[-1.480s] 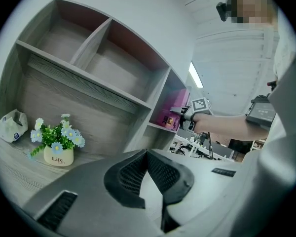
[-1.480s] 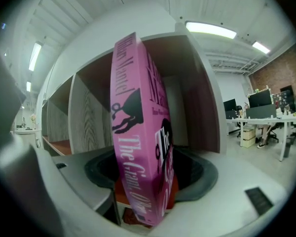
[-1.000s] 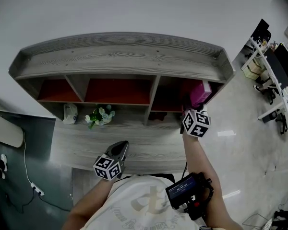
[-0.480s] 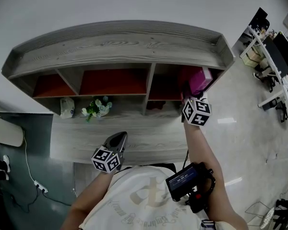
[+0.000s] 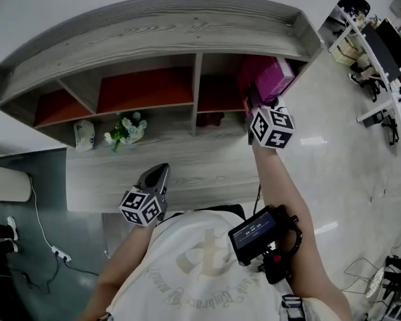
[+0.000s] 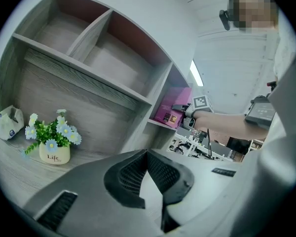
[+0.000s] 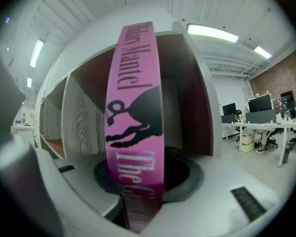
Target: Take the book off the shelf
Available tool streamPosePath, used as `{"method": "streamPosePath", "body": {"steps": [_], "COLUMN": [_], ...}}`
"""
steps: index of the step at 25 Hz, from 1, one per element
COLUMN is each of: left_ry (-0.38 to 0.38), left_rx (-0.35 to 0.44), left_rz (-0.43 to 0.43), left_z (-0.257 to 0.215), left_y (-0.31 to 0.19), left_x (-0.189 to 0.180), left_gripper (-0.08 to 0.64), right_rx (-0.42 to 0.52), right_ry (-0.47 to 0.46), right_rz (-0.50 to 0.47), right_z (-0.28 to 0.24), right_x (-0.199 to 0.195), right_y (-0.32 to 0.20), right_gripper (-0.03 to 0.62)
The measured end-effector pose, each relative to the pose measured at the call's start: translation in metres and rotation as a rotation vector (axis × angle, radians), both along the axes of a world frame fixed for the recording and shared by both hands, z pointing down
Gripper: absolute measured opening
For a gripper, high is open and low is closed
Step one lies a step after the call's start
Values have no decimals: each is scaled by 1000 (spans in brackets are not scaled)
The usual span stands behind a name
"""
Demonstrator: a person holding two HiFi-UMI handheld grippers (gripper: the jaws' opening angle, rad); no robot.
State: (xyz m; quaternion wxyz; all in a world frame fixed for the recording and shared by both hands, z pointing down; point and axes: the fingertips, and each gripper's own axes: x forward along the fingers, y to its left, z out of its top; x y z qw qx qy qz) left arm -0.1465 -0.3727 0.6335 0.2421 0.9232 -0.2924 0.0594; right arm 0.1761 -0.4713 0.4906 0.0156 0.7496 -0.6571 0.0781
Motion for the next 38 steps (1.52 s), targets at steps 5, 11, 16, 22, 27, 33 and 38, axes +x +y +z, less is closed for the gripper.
{"method": "streamPosePath", "body": {"steps": [5, 11, 16, 22, 27, 33, 38], "left_ry": [-4, -7, -7, -9, -9, -8, -7], "left_rx": [2, 7, 10, 12, 17, 20, 23], "left_rz": [12, 20, 25, 26, 27, 32, 40], "left_z": [-1, -2, -5, -6, -5, -7, -8], "left_y": [2, 6, 9, 12, 15, 18, 24], "left_x": [3, 3, 4, 4, 4, 6, 9], "left_gripper": [2, 2, 2, 2, 2, 2, 2], "right_rx": [-3, 1, 4, 20, 22, 29, 40], "right_ry": [9, 13, 16, 11, 18, 21, 19], "right_rz": [-17, -25, -37, -59, -88, -116, -142], "right_z": [-1, -2, -3, -7, -6, -8, -11], "right_x": [-1, -2, -4, -7, -12, -16, -19], "right_y": [2, 9, 12, 17, 20, 27, 37], "right_gripper": [152, 152, 150, 150, 150, 150, 150]}}
